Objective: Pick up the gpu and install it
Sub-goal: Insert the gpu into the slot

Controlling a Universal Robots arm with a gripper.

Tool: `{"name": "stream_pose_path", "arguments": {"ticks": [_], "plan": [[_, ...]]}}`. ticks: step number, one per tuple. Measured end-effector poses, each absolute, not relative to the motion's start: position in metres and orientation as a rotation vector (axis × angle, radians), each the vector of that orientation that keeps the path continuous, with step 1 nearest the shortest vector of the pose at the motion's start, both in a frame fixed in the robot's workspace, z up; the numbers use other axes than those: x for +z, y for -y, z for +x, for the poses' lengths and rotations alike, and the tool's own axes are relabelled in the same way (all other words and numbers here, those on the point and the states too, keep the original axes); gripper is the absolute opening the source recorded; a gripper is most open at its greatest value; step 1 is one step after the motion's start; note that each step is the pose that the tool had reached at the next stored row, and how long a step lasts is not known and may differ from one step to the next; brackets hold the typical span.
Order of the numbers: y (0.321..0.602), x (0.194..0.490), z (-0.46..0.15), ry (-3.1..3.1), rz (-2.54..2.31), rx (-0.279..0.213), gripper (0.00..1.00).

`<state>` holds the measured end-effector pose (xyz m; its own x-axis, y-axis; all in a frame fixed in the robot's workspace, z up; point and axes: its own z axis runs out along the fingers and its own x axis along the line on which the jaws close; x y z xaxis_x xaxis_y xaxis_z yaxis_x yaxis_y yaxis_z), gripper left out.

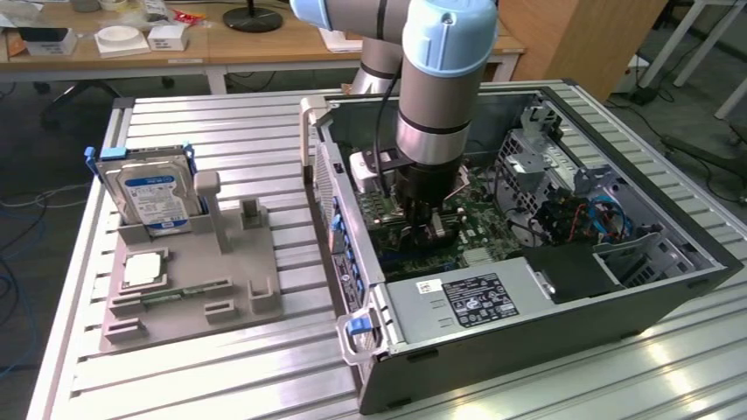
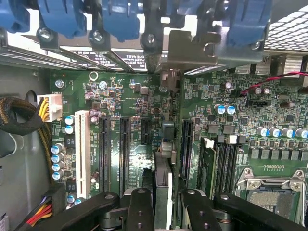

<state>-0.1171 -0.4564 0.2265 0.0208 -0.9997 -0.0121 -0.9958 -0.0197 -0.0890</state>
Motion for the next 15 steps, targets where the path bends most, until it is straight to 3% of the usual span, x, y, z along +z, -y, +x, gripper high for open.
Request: {"name": "stream_pose_path", "arguments": {"ticks": [15], "plan": [[0.4575,0.2265,-0.1170,-2.131,-2.204,-0.081,0.27]]}}
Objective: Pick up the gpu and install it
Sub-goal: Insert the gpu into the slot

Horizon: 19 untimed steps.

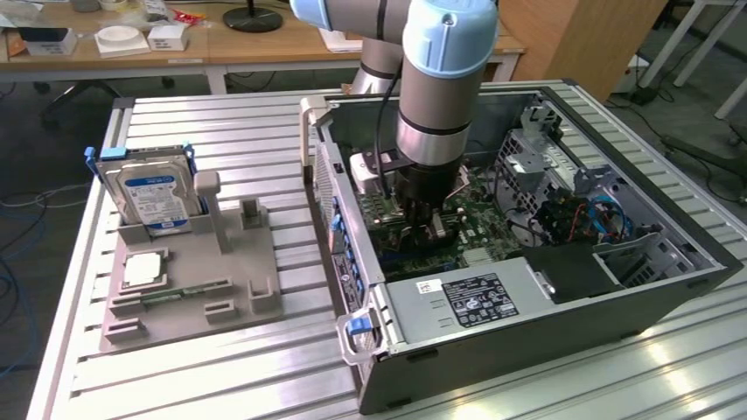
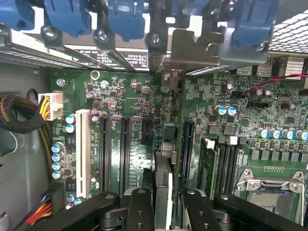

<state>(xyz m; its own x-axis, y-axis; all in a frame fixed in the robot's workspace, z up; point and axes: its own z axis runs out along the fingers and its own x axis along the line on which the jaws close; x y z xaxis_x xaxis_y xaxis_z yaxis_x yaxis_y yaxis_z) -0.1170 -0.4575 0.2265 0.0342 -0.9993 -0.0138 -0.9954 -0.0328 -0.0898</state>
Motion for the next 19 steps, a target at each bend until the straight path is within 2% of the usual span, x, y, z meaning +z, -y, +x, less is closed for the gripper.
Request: {"name": "stream_pose_path", "arguments": {"ticks": [19], "plan": [[0.4586,0.2265,-0.1163,-2.115,-2.193,-0.055,0.27]]}}
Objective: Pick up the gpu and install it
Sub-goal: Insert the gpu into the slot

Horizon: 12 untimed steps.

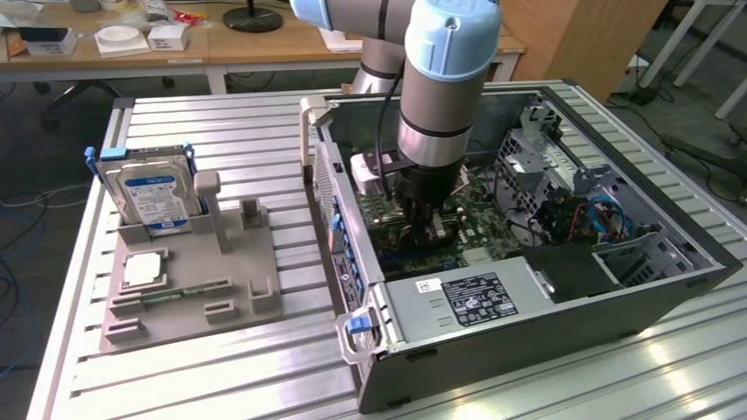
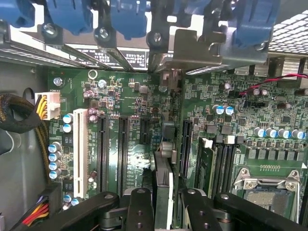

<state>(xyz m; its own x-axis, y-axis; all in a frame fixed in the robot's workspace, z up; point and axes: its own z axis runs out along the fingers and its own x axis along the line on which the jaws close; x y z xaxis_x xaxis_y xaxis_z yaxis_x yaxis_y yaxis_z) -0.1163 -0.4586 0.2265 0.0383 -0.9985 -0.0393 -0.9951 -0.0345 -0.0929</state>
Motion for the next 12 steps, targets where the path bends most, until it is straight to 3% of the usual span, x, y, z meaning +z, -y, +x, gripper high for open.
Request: {"name": "stream_pose_path", "arguments": {"ticks": [12], "plan": [[0.4584,0.2265,-0.1166,-2.125,-2.206,-0.073,0.27]]}}
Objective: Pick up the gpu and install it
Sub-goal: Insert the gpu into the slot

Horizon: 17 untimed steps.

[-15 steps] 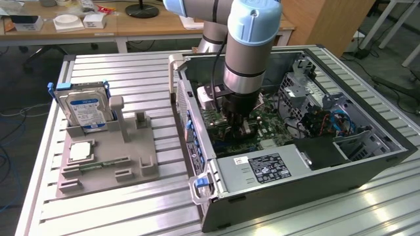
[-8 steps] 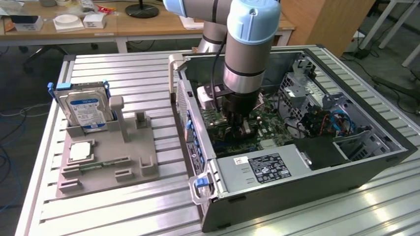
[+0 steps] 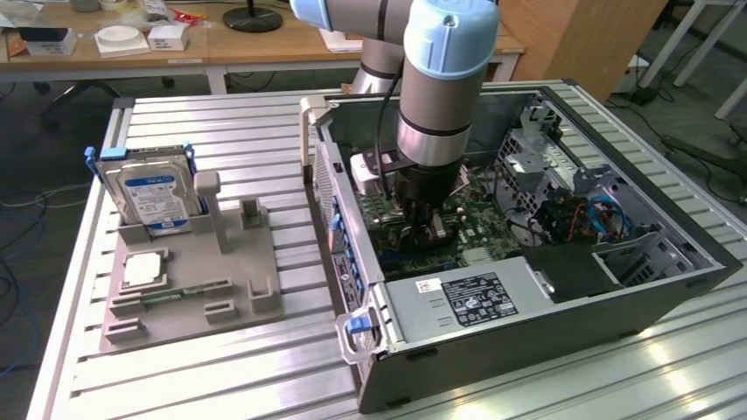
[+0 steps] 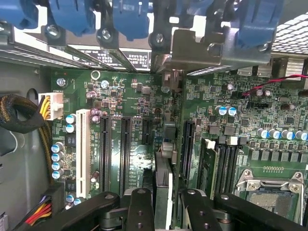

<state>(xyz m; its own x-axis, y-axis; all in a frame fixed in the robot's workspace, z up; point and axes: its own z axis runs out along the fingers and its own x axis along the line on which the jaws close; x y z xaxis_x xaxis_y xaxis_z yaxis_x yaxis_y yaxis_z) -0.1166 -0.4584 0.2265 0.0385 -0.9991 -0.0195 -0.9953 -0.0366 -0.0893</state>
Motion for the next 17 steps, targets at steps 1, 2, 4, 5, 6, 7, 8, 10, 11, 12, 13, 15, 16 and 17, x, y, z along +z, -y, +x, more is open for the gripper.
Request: {"name": "stream_pose_path", "arguments": {"ticks": [1,2,4,5,6,7,8,10,11,12,13,15,16,17], "plan": [[0.4584,0.2265,-0.1166,-2.124,-2.206,-0.073,0.27],[0.4584,0.2265,-0.1169,-2.124,-2.206,-0.074,0.27],[0.4584,0.2265,-0.1173,-2.124,-2.207,-0.074,0.27],[0.4584,0.2265,-0.1174,-2.123,-2.207,-0.074,0.27],[0.4585,0.2265,-0.1175,-2.123,-2.208,-0.074,0.27],[0.4585,0.2265,-0.1176,-2.123,-2.208,-0.074,0.27],[0.4584,0.2265,-0.1177,-2.122,-2.208,-0.074,0.27],[0.4584,0.2265,-0.1177,-2.122,-2.208,-0.073,0.27],[0.4585,0.2265,-0.1178,-2.122,-2.208,-0.073,0.27],[0.4585,0.2265,-0.1180,-2.122,-2.208,-0.074,0.27],[0.4585,0.2265,-0.1186,-2.122,-2.208,-0.074,0.27],[0.4585,0.2265,-0.1195,-2.122,-2.208,-0.075,0.27],[0.4585,0.2265,-0.1198,-2.122,-2.208,-0.075,0.27],[0.4585,0.2265,-0.1200,-2.122,-2.208,-0.075,0.27]]}}
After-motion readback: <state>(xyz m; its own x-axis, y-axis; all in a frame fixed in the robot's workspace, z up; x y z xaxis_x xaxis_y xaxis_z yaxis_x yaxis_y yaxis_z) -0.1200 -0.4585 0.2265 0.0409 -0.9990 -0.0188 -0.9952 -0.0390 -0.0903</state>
